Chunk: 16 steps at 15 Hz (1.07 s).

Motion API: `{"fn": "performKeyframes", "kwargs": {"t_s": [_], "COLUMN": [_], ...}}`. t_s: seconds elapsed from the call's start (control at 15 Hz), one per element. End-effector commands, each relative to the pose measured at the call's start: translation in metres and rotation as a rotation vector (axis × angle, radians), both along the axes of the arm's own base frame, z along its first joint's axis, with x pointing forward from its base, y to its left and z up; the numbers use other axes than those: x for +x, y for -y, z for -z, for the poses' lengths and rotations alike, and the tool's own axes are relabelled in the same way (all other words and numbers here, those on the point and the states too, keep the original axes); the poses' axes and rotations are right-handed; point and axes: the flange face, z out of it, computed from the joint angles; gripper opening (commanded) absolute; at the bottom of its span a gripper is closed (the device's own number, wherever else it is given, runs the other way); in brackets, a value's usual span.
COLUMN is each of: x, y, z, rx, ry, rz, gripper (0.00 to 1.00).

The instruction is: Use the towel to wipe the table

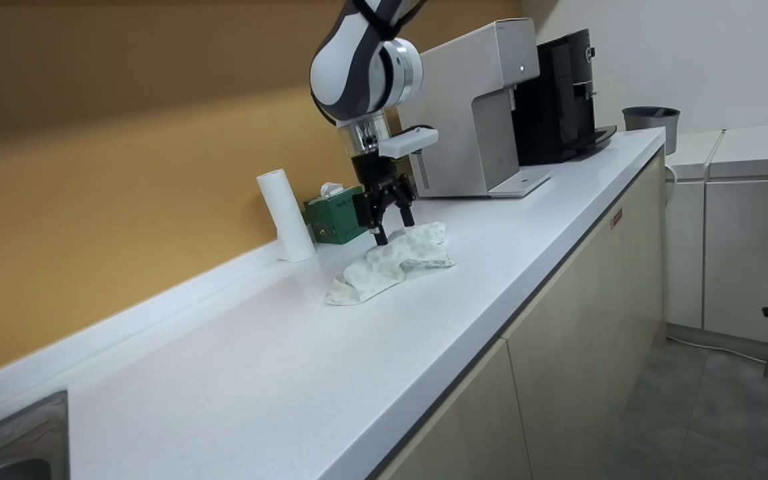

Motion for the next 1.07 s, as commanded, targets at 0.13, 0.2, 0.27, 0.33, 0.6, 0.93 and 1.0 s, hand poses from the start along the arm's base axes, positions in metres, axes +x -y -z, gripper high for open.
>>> {"fn": "performKeyframes", "kwargs": {"t_s": [0.13,0.2,0.27,0.33,0.6,0.93,1.0], "x": [0.017,0.02,0.022,0.023,0.025,0.014,0.01], "y": [0.017,0.018,0.019,0.019,0.016,0.007,0.01], "z": [0.027,0.03,0.032,0.033,0.033,0.035,0.037], "rx": [0.041,0.047,0.05,0.051,0.067,0.074,0.061], "ry": [0.073,0.103,0.123,0.15,0.204,0.16,0.157], "rz": [0.01,0.011,0.014,0.011,0.0,-0.035,-0.037], "gripper": [1.0,1.0,1.0,0.75,0.51,0.16,0.11]}}
